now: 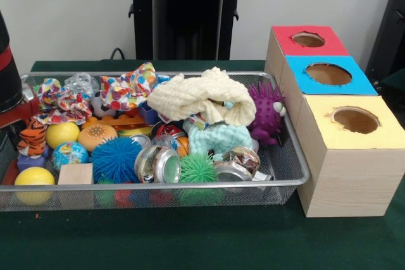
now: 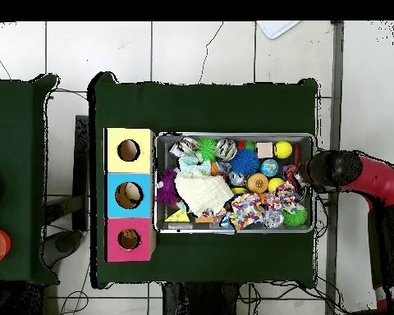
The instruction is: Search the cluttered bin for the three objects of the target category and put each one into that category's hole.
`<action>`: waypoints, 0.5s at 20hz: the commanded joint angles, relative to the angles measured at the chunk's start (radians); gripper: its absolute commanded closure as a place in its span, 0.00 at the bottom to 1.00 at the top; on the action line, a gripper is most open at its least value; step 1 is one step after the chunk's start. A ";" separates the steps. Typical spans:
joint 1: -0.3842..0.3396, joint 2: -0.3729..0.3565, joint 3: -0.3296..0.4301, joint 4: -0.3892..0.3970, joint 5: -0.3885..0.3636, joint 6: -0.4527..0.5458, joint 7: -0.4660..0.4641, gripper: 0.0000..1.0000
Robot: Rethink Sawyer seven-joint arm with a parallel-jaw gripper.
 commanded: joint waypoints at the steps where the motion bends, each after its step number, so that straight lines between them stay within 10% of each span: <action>1: 0.027 0.070 -0.014 0.098 -0.060 -0.087 -0.130 1.00; 10: 0.074 -0.097 -0.058 0.203 -0.042 -0.033 -0.041 1.00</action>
